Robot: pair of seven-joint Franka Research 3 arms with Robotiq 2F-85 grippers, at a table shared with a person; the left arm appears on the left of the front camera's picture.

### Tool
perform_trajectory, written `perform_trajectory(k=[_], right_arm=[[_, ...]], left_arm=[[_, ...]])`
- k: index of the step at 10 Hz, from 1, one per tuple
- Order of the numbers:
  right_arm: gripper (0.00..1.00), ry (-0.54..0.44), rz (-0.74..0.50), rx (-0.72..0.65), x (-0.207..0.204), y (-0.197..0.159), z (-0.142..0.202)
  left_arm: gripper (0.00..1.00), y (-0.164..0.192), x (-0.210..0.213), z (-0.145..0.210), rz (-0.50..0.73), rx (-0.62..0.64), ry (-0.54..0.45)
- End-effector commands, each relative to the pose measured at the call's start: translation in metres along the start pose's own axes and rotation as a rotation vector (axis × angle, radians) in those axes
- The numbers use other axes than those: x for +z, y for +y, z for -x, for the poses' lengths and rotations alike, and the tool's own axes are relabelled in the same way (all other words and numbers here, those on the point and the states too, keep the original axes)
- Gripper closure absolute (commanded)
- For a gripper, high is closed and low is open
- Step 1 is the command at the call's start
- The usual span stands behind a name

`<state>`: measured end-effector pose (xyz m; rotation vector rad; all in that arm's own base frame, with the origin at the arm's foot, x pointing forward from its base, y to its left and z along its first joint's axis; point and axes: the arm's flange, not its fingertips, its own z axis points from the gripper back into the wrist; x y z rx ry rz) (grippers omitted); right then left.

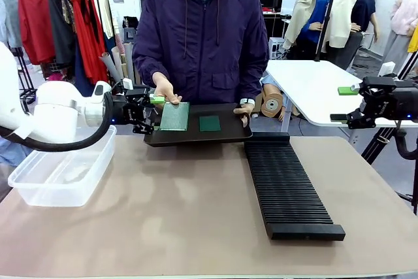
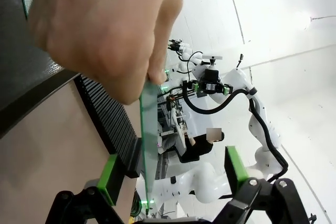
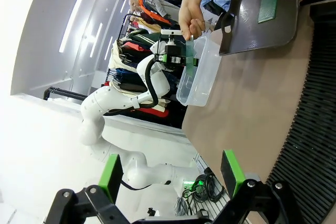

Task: Sort PCBs into racks and boxes based on the side picked up.
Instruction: Pick up the Blank PCB handed by the Human.

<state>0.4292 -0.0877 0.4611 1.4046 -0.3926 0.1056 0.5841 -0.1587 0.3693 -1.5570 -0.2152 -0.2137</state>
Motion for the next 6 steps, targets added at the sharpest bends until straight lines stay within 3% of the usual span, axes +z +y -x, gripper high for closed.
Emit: perform_trajectory(k=[1,4,6], right_arm=[[0.0,-0.002,-0.001,0.006,-0.0003,0.0013,0.0004],[0.0,-0.002,-0.001,0.006,-0.0003,0.0013,0.0004],[0.0,-0.002,-0.001,0.006,-0.0003,0.0013,0.0004]], left_arm=[[0.0,0.0099,-0.0088,-0.003,0.021,-0.046,-0.026],[0.0,0.016,-0.0151,-0.0036,0.048,-0.058,-0.051],[0.15,0.0169,-0.014,-0.0037,0.05,-0.065,-0.06]])
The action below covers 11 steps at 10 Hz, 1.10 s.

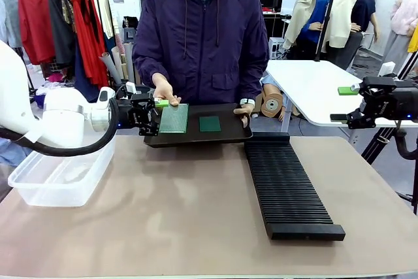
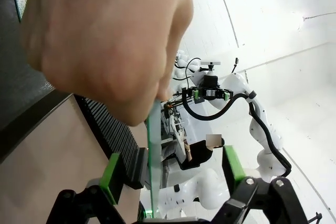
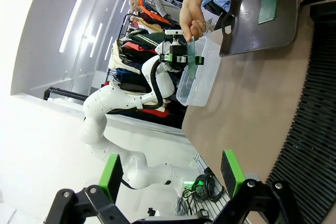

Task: Sort PCBs into racks and boxes based on the side picked up.
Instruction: Pick up the Blank PCB handed by the Human.

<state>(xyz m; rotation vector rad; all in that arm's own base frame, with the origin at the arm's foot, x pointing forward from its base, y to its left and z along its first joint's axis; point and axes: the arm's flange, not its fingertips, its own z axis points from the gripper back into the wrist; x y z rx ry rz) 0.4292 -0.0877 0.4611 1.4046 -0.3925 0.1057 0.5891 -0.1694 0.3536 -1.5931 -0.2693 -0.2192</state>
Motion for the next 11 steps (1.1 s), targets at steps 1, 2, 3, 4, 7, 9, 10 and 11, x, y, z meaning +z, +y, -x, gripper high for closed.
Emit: perform_trajectory(k=[1,2,3,4,7,9,10,11], right_arm=[[0.0,-0.002,-0.001,0.006,-0.0003,0.0013,0.0004],[0.0,-0.002,-0.001,0.006,-0.0003,0.0013,0.0004],[0.0,-0.002,-0.001,0.006,-0.0003,0.0013,0.0004],[0.0,-0.002,-0.001,0.006,-0.0003,0.0013,0.0004],[0.0,-0.002,-0.001,0.006,-0.0003,0.0013,0.0004],[0.0,-0.002,-0.001,0.006,-0.0003,0.0013,0.0004],[0.0,-0.002,-0.001,0.006,-0.0003,0.0013,0.0004],[0.0,-0.002,-0.001,0.006,-0.0003,0.0013,0.0004]], left_arm=[[0.31,0.0012,-0.0032,-0.003,0.014,-0.028,-0.023],[0.5,0.0016,-0.0032,-0.0033,0.013,-0.022,-0.025],[0.69,0.0018,-0.0028,-0.0033,0.012,-0.019,-0.023],[0.88,0.0022,-0.0021,-0.0034,0.011,-0.019,-0.024],[1.0,0.0041,-0.0026,-0.0038,0.013,-0.013,-0.026],[1.0,0.0043,-0.003,-0.0038,0.016,-0.012,-0.025],[1.0,0.0043,-0.0029,-0.004,0.013,-0.009,-0.024],[1.0,0.0042,-0.0023,-0.004,0.012,-0.005,-0.027]])
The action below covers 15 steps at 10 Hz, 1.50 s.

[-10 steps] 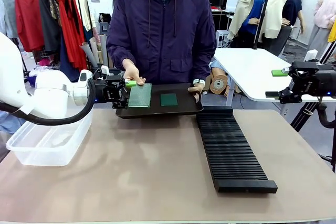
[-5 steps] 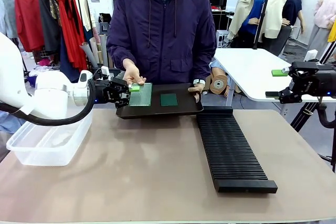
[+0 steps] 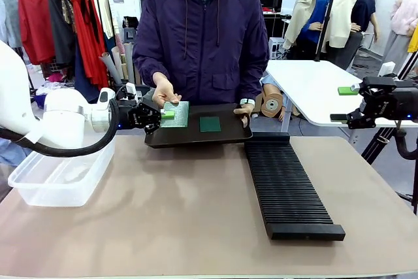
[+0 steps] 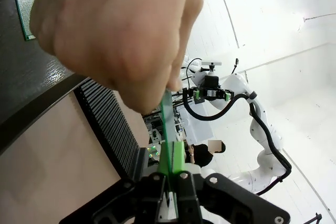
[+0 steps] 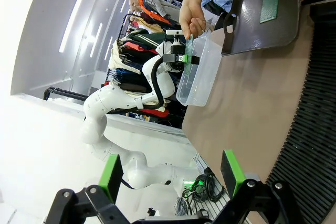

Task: Sort PCBs into racks and boxes based on the side picked up.
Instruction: Pick up the Blank PCB handed by the Human, then if the short side of the Blank PCB is picked up, insert it into the PCB Rack ; if the long side is picked up, place it in the Organizing box.

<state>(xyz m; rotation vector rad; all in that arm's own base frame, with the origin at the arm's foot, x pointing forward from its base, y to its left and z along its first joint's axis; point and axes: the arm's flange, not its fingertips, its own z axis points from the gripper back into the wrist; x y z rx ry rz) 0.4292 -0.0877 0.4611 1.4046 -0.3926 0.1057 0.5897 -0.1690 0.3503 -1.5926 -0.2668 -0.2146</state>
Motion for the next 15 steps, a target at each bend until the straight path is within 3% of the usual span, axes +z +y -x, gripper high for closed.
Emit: perform_trajectory(k=[1,2,3,15], right_arm=[[0.0,-0.002,-0.001,0.006,-0.0003,0.0013,0.0004],[0.0,-0.002,-0.001,0.006,-0.0003,0.0013,0.0004],[0.0,-0.002,-0.001,0.006,-0.0003,0.0013,0.0004],[0.0,-0.002,-0.001,0.006,-0.0003,0.0013,0.0004]], left_arm=[[1.0,0.0003,-0.0017,-0.0049,0.018,-0.004,-0.028],[1.0,-0.0011,-0.0022,-0.0066,0.014,0.053,0.01],[1.0,0.0,0.0004,-0.0002,0.0,0.0,-0.001],[1.0,0.0,0.0004,-0.0002,0.0,0.0,-0.001]])
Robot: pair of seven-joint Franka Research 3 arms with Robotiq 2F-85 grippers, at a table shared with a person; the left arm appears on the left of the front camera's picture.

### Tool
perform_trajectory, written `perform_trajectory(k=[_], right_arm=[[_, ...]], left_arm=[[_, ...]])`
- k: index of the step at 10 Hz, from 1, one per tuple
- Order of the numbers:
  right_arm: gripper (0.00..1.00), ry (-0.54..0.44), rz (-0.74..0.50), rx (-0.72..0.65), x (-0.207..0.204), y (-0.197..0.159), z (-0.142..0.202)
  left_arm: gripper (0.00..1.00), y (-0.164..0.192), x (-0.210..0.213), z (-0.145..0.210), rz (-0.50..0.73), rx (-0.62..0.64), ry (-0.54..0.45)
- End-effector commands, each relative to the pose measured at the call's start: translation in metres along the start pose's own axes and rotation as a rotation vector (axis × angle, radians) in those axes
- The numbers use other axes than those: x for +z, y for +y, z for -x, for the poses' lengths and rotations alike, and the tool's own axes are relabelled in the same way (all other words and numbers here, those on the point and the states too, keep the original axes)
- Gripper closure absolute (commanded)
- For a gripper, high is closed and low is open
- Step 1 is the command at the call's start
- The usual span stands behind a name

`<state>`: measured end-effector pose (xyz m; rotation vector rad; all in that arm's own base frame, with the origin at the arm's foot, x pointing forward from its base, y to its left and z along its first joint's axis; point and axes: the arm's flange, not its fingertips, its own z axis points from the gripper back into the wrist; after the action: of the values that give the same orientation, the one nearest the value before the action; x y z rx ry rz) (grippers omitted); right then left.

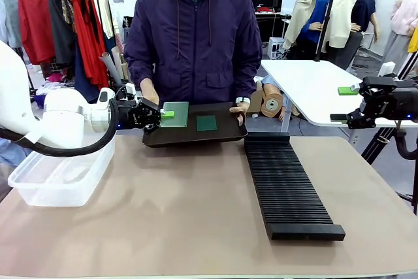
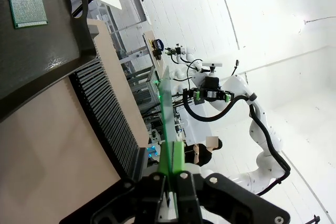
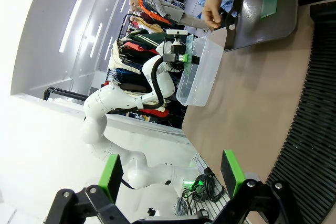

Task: Sort PCBs into racks and boxes based on the side picked up.
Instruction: If the short side of the Blank PCB is picked up, insert it into the PCB Rack ; if the long side is picked up, place it in the Organizing box.

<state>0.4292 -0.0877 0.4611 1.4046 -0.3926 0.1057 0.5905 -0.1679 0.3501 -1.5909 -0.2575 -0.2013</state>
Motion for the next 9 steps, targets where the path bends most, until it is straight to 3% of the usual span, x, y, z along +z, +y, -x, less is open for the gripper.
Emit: perform_trajectory(k=[1,9], right_arm=[[0.0,-0.002,-0.001,0.006,-0.0003,0.0013,0.0004],[0.0,-0.002,-0.001,0.006,-0.0003,0.0013,0.0004]], left_arm=[[1.0,-0.0004,-0.0008,0.0005,0.004,-0.014,0.001],[1.0,-0.0004,-0.0008,0.0005,0.004,-0.014,0.001]])
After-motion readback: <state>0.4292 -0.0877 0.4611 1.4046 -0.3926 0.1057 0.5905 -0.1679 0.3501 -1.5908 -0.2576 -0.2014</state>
